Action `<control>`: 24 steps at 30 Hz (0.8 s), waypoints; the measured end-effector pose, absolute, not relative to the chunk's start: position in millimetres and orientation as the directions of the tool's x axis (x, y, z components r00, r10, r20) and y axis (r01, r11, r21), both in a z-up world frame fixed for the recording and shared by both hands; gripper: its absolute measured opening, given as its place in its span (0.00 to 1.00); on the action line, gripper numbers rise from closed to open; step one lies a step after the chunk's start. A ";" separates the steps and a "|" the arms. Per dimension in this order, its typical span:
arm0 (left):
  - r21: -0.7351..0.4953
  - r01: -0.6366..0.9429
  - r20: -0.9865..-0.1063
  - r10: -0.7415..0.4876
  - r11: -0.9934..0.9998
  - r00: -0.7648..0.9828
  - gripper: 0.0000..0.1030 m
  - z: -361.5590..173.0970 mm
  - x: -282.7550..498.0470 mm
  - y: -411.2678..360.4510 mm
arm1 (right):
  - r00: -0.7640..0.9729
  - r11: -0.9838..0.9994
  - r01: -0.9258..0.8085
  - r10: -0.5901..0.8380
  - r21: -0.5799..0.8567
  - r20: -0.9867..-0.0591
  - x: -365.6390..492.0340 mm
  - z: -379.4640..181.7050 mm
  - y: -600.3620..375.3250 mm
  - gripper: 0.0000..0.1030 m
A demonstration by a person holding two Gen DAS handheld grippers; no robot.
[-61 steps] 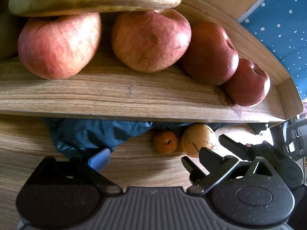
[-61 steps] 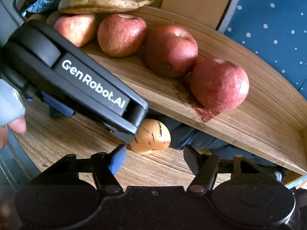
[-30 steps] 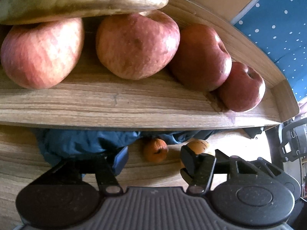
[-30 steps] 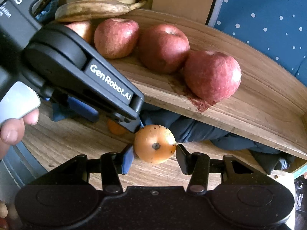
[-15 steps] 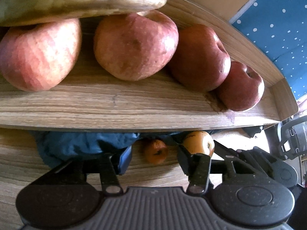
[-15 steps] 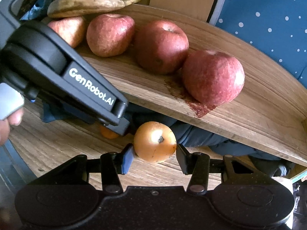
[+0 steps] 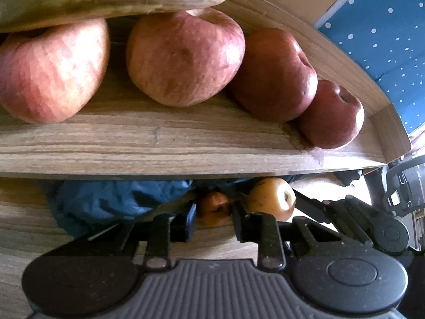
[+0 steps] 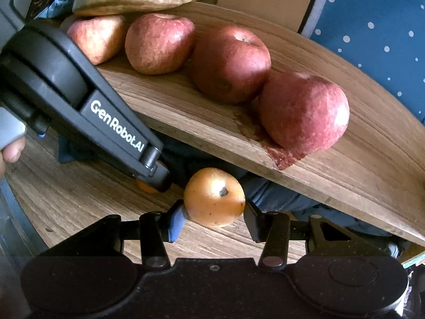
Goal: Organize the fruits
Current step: 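Close the right tool on the striped fruit while the left grasps the orange tomato, then carry the striped fruit and orange tomato over the steel tray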
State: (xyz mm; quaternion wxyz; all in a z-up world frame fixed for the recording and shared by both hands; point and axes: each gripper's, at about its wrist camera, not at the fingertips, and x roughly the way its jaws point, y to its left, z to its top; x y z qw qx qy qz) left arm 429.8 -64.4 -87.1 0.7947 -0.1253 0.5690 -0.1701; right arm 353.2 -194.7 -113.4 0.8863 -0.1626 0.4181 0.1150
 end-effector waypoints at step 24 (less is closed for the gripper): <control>-0.375 0.147 -0.865 -0.402 0.916 0.301 0.30 -73.4 391.9 -62.4 | 0.642 0.956 -0.271 0.094 -0.110 -0.761 283.5 -89.1 -195.8 0.48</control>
